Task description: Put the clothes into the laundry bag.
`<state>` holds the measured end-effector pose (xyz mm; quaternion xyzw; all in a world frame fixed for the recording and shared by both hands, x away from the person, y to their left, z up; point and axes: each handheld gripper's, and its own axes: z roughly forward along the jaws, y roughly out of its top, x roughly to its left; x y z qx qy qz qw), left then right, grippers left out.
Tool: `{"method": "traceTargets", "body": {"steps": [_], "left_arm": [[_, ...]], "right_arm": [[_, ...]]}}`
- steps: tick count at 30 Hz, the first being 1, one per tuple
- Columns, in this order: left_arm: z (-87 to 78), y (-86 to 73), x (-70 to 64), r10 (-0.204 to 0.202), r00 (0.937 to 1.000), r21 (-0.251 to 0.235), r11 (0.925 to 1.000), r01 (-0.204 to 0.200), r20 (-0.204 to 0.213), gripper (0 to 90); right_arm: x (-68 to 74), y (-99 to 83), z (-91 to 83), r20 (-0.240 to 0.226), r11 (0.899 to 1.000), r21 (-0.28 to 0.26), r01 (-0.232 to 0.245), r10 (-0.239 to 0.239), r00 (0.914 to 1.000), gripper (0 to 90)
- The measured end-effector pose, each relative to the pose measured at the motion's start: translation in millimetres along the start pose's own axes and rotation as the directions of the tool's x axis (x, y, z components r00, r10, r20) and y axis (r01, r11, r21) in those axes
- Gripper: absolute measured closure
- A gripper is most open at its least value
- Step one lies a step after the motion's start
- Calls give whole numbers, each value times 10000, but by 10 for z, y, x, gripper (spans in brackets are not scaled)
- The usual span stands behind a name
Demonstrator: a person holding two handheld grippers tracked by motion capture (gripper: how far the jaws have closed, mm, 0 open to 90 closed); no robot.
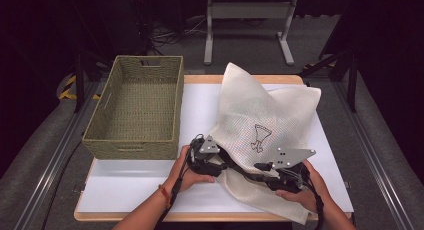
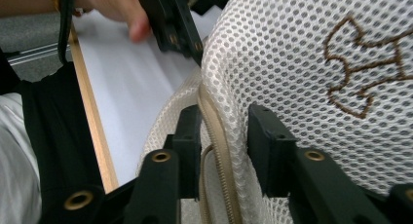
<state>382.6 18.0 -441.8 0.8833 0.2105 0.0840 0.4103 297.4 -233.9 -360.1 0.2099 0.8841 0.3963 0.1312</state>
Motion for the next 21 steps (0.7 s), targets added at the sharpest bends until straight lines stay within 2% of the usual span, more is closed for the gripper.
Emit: {"method": "traceTargets", "body": {"steps": [2, 4, 5, 6, 7, 9, 10, 11, 12, 13, 14, 15, 17, 19, 21], "left_arm": [[100, 39, -26, 54, 9994, 372, 9993, -42, -338, 314], [164, 91, -46, 111, 9987, 539, 9985, -84, -502, 407], [194, 127, -47, 54, 9980, 442, 9990, -26, -626, 450], [194, 127, -47, 54, 9980, 442, 9990, -26, -626, 546], [214, 175, -41, 0, 9964, 347, 9994, 30, -853, 658], [236, 203, -40, -4, 9956, 346, 9994, 37, -933, 768], [261, 226, -45, 2, 9952, 392, 9992, 36, -982, 768], [283, 247, -48, 39, 9950, 339, 9994, -5, -1000, 825], [301, 267, -60, -100, 9947, 335, 9993, 135, -1027, 868], [316, 301, -50, -393, 9950, -103, 9992, 385, -913, 871], [316, 301, -50, -393, 9950, -103, 9992, 385, -913, 873], [315, 319, -52, -572, 9943, -247, 9982, 552, -901, 873], [309, 371, -35, -608, 9948, -686, 9961, 553, -821, 875], [316, 418, -18, -608, 9925, -950, 9942, 508, -1062, 875], [326, 432, 16, -666, 9887, -990, 9937, 535, -1341, 876]], "right_arm": [[18, 6, -18, 45, 10000, -38, 66, -65, 10000, 770], [26, -1, -4, 96, 9999, 42, 122, -123, 9999, 819], [22, -7, 9, 112, 9999, 93, 126, -127, 9999, 832], [15, -18, 19, 92, 9999, 97, 97, -98, 9999, 846], [16, -22, 20, 41, 9999, 73, 86, -86, 10000, 848], [19, -19, 11, -131, 10000, -5, -10, 10, 9999, 849], [19, -19, 11, -131, 10000, -5, -10, 10, 9999, 849], [21, -15, 8, -283, 9999, -79, -111, 109, 9995, 850], [44, -3, 14, -363, 10000, -29, -29, 28, 9993, 851], [55, 0, 21, -388, 10000, 0, -19, 19, 9992, 851], [55, 0, 21, -388, 10000, 0, -19, 19, 9992, 851], [58, -1, 33, -421, 10000, 40, -3, 4, 9991, 852], [67, -11, 68, -476, 9998, 193, 8, 1, 9989, 854], [70, -28, 118, -514, 9992, 392, 72, -52, 9987, 855], [68, -47, 170, -561, 9985, 552, 10, 21, 9984, 856]]}}
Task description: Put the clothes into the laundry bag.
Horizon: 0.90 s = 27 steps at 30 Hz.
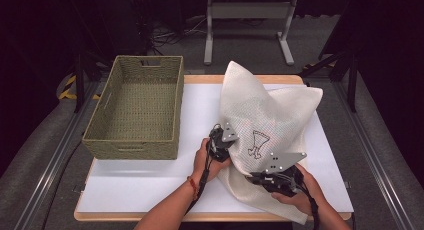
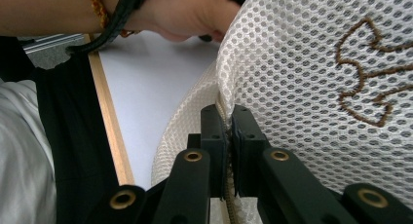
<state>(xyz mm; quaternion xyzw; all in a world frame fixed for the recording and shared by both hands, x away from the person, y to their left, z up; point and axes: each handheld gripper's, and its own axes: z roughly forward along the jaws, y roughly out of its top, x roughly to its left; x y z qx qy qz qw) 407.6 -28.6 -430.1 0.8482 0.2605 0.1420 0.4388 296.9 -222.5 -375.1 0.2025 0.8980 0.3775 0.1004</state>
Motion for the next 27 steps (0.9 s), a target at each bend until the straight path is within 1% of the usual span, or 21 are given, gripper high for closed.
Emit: {"method": "traceTargets", "body": {"steps": [2, 3, 6, 7, 8, 9, 10, 11, 12, 13, 15, 17, 18, 19, 20, 21, 22, 23, 24, 26, 27], "left_arm": [[1, -28, 67, -352, 9994, -135, 9993, 353, 67, 876], [-2, -44, 81, -429, 9991, -103, 9990, 429, 43, 876], [-23, -69, 96, -398, 9992, -152, 9991, 399, 69, 869], [-49, -93, 112, -317, 9993, -110, 9994, 320, 189, 848], [-49, -93, 112, -317, 9993, -110, 9994, 320, 189, 823], [-96, -125, 128, -178, 9985, -111, 9998, 184, 515, 783], [-96, -125, 128, -178, 9985, -111, 9998, 184, 515, 734], [-131, -147, 134, -72, 9974, -85, 9999, 79, 711, 734], [-177, -171, 138, 119, 9973, -11, 9999, -119, 731, 681], [-217, -194, 136, 177, 9961, -4, 9998, -177, 860, 627], [-285, -230, 138, 267, 9919, 91, 9996, -281, 1240, 511], [-402, -300, 128, 523, 9903, 211, 9982, -555, 1284, 391], [-402, -300, 128, 523, 9903, 211, 9982, -555, 1284, 351], [-445, -328, 119, 530, 9884, 293, 9979, -578, 1427, 331], [-472, -346, 112, 622, 9875, 322, 9972, -676, 1447, 331], [-488, -359, 105, 572, 9857, 316, 9975, -630, 1585, 330], [-493, -366, 93, 510, 9821, 294, 9979, -572, 1812, 327], [-484, -366, 69, 525, 9809, 248, 9980, -581, 1871, 334], [-463, -361, 35, 558, 9801, 265, 9977, -620, 1904, 338], [-393, -351, -40, 649, 9751, 263, 9971, -721, 2120, 358], [-334, -337, -101, 715, 9740, 427, 9957, -825, 2149, 367]], "right_arm": [[-13, -27, 69, -35, 9997, 218, -81, 82, 10000, 857], [-18, -39, 101, -14, 9994, 331, -109, 110, 9999, 857], [-32, -56, 140, -9, 9989, 446, -159, 160, 9999, 857], [-50, -70, 165, 26, 9981, 588, -194, 193, 9998, 856], [-56, -76, 169, 11, 9978, 608, -262, 262, 9997, 856], [-65, -82, 171, 17, 9976, 633, -284, 283, 9996, 855], [-65, -82, 171, 17, 9976, 633, -284, 283, 9996, 855], [-71, -84, 170, 35, 9975, 642, -295, 293, 9996, 854], [-74, -84, 161, 68, 9976, 627, -300, 296, 9995, 854], [-78, -83, 148, 50, 9977, 592, -319, 316, 9995, 854], [-88, -82, 131, 73, 9980, 552, -318, 314, 9995, 853], [-86, -74, 105, 97, 9986, 444, -269, 265, 9996, 851], [-86, -74, 105, 97, 9986, 444, -269, 265, 9996, 851], [-75, -59, 84, 185, 9990, 362, -255, 249, 9995, 850], [-75, -59, 84, 185, 9990, 362, -255, 249, 9995, 850], [-71, -51, 72, 219, 9993, 298, -235, 229, 9995, 850], [-68, -44, 64, 212, 9995, 252, -205, 199, 9996, 849], [-61, -36, 54, 229, 9996, 227, -191, 186, 9996, 848], [-57, -30, 45, 271, 9997, 165, -175, 170, 9995, 848], [-54, -19, 29, 288, 9998, 85, -165, 162, 9995, 847], [-54, -17, 24, 306, 9999, 27, -164, 163, 9994, 846]]}}
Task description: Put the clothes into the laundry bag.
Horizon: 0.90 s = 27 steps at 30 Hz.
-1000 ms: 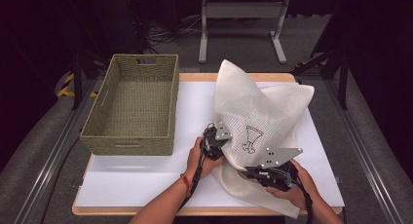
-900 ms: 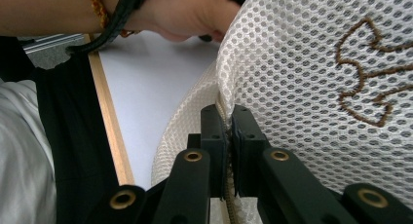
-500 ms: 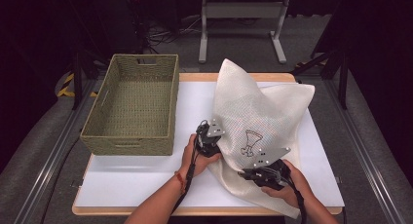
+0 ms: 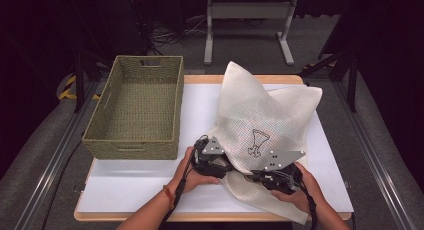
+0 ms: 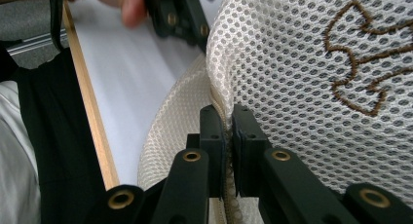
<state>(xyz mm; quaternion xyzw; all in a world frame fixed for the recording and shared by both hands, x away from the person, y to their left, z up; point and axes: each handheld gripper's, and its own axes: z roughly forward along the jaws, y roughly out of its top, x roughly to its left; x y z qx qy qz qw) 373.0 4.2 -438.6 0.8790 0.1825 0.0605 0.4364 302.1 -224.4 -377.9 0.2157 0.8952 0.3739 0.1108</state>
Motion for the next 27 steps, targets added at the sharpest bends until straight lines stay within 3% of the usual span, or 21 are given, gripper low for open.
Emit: {"method": "traceTargets", "body": {"steps": [1, 4, 7, 9, 10, 17, 18, 21, 24, 27], "left_arm": [[43, 14, -25, 57, 9998, 52, 10000, -58, 175, 397], [141, 50, -82, 118, 9999, 259, 9996, -120, 71, 432], [219, 82, -82, 32, 10000, 116, 9999, -31, -87, 634], [268, 107, -60, -84, 9998, -46, 10000, 83, -158, 819], [268, 107, -60, -84, 9998, -46, 10000, 83, -158, 848], [366, 245, 13, -604, 9977, -657, 9961, 582, -316, 866], [353, 286, 46, -638, 9962, -947, 9938, 579, -600, 867], [361, 319, 70, -574, 9937, -1118, 9926, 464, -968, 870], [398, 334, 79, -213, 9908, -1197, 9928, 52, -1337, 871], [411, 312, 110, -310, 9932, -1230, 9923, 171, -1126, 862]], "right_arm": [[2, 1, -6, 13, 10000, -60, 0, 0, 10000, 845], [2, -1, -6, -19, 10000, -78, 9, -9, 10000, 845], [0, -8, 2, -53, 10000, -50, -7, 6, 10000, 845], [5, -10, -2, -65, 10000, -46, -19, 19, 10000, 845], [5, -10, -2, -65, 10000, -46, -19, 19, 10000, 845], [-21, -26, 22, -207, 9998, 41, -198, 199, 9996, 849], [-28, -33, 29, -215, 9996, 76, -267, 268, 9994, 850], [-43, -51, 58, -276, 9988, 68, -490, 492, 9984, 853], [-68, -70, 106, -223, 9980, 233, -591, 596, 9980, 855], [-103, -90, 111, -201, 9968, 242, -761, 766, 9969, 853]]}}
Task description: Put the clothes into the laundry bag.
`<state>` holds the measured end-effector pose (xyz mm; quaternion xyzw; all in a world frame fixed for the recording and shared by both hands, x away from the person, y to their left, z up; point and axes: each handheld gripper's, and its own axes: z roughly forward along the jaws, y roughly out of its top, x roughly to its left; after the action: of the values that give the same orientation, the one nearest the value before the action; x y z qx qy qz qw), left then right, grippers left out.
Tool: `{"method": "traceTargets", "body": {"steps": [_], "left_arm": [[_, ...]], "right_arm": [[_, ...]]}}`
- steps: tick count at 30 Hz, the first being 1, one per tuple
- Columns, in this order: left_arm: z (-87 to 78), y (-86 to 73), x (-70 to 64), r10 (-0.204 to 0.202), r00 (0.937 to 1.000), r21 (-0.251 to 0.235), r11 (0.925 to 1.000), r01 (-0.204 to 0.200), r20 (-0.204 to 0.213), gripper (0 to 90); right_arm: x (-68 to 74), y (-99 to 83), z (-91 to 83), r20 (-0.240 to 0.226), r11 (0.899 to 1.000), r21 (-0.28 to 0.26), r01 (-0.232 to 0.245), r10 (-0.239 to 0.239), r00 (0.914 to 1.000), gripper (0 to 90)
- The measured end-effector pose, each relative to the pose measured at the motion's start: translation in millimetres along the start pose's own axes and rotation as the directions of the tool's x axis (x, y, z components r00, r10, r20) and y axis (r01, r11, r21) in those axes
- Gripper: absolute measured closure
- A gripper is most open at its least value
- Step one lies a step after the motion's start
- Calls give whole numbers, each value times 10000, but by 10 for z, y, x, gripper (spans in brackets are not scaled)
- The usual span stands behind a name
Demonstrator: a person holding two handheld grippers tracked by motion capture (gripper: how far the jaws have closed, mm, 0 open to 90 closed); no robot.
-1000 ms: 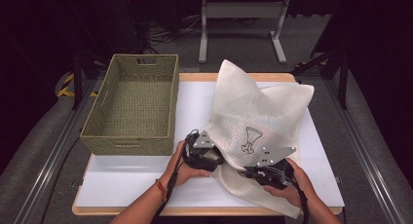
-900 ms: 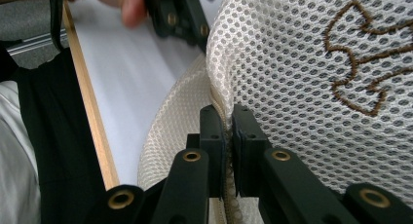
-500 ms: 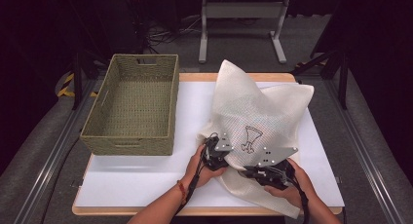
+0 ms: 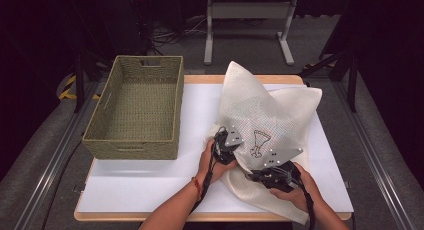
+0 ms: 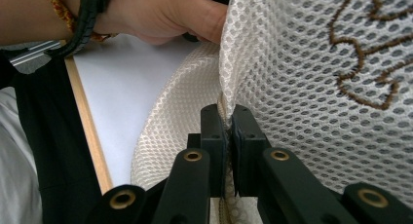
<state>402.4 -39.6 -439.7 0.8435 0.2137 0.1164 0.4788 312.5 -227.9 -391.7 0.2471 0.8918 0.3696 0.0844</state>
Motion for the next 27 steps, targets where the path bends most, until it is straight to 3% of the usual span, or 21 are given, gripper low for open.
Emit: {"method": "traceTargets", "body": {"steps": [3, 5, 10, 12, 15, 21, 23, 26, 27], "left_arm": [[-70, -66, 11, 95, 9981, 4, 10000, -95, 601, 809], [-130, -102, 23, 216, 9983, 236, 9995, -228, 533, 720], [-317, -201, 85, 200, 9952, 322, 9992, -232, 962, 577], [-388, -227, 89, 346, 9960, 508, 9980, -388, 820, 508], [-474, -278, 95, 369, 9983, 921, 9949, -409, 440, 472], [-481, -339, 189, -382, 9987, 921, 9951, 350, 341, 364], [-477, -341, 184, -452, 9989, 940, 9946, 439, 115, 306], [-457, -332, 181, -392, 9992, 1102, 9931, 403, -120, 290], [-454, -330, 192, -577, 9982, 1118, 9920, 590, -148, 277]], "right_arm": [[-12, -16, 19, 133, 9999, 134, 15, -17, 9999, 843], [-8, -19, 32, 180, 9998, 181, 55, -58, 9998, 837], [2, -11, 29, 280, 9998, 193, 88, -94, 9996, 816], [8, -5, 34, 259, 9998, 194, 77, -82, 9996, 810], [36, 10, 32, 251, 9995, 185, 237, -241, 9994, 779], [78, 50, -32, 307, 9994, 8, 333, -333, 9990, 667], [95, 70, -74, 330, 9992, -108, 382, -378, 9987, 631], [100, 84, -133, 506, 9988, -251, 422, -409, 9979, 606], [95, 85, -148, 523, 9988, -308, 381, -365, 9980, 605]]}}
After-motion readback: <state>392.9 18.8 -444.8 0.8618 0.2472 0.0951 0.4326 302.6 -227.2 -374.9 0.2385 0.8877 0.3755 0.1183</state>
